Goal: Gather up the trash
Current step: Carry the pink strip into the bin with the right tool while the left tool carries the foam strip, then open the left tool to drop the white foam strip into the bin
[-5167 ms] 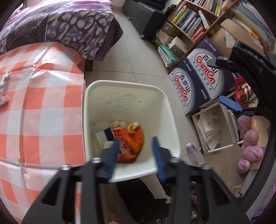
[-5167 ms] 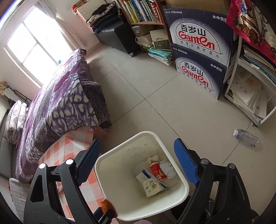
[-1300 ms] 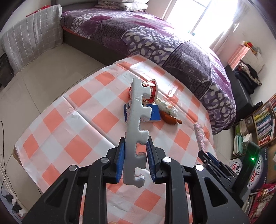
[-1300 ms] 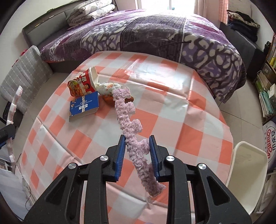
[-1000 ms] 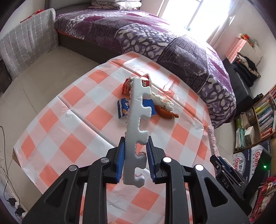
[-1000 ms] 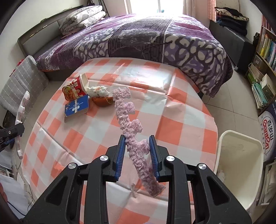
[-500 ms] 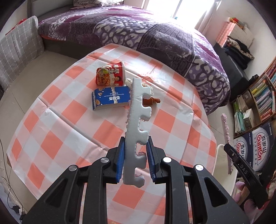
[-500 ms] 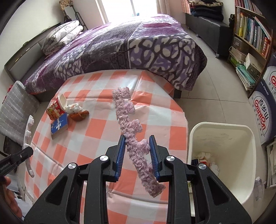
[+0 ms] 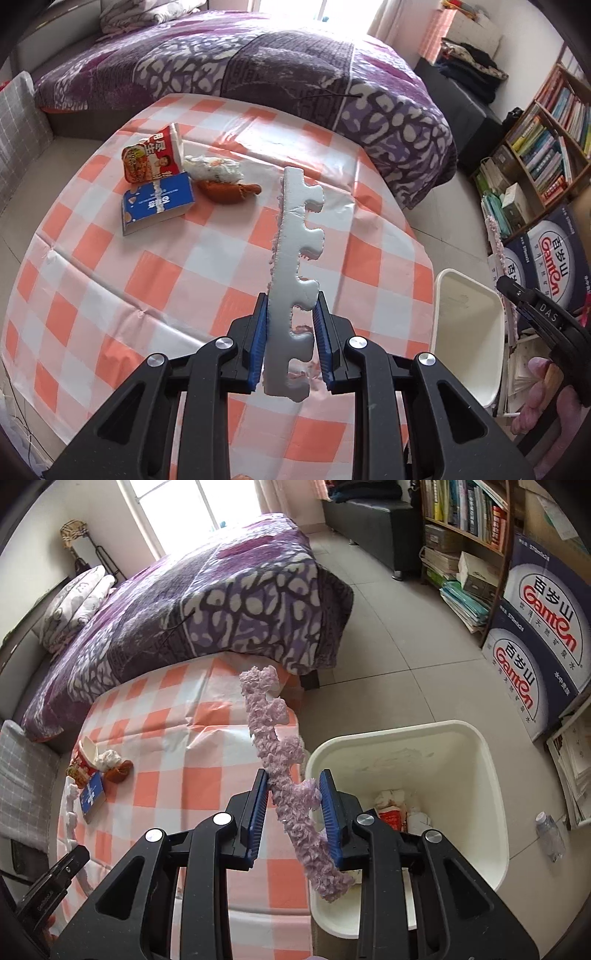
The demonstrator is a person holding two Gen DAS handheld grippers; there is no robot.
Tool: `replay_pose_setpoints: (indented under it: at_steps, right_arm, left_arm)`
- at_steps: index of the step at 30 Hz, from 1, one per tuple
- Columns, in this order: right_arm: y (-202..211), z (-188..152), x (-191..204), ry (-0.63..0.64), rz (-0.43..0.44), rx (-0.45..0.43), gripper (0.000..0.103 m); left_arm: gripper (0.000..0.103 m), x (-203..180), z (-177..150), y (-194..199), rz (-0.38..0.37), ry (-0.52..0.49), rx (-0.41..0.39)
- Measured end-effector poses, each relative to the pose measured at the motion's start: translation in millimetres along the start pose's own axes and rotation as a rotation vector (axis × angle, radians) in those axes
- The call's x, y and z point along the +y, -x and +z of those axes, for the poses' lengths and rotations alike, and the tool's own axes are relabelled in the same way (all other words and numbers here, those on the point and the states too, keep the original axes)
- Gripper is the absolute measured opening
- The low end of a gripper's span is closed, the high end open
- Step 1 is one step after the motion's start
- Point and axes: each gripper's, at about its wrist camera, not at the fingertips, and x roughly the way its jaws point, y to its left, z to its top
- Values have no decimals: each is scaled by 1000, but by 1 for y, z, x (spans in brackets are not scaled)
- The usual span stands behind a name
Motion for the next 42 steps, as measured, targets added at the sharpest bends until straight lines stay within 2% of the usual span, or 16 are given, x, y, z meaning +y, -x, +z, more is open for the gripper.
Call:
replay_pose_setpoints:
  at_steps: [8,12,15,17,25,30,31,33,38,42]
  right_arm:
    - [-7,2,-46,-94,-89,80,32]
    - [0,2,-65,-124,-135,58,62]
    - [7,4,-84,-168,-153,41,76]
    - [11,5,-98,-208,-160,33,80]
    - [24,9,-139,-317,-164,9,86]
    - [30,10,-155,-369,-156,-4,88]
    - [31,11,-157,-379,-154,-5,88]
    - [32,11,-162,-397,-152,-8,89]
    - [28,11,-160,-420,-125,6,91]
    - [20,11,-134,-361,-109,30,93]
  left_arm:
    - [24,-57,-11,-13,-77,-111,20]
    - [24,-86,-21,-21,-135,-153,46]
    - [24,-107,-29,-27,-175,-177,70]
    - [24,-119,-34,-31,-202,-192,85]
    - [25,-168,-53,-43,-318,-245,155]
    - [27,-196,-64,-47,-420,-255,192]
    - [29,-199,-66,-48,-436,-254,198]
    - [45,-203,-69,-52,-469,-260,222]
    - [54,-193,-67,-57,-455,-250,235]
    - [65,-160,-53,-59,-344,-218,187]
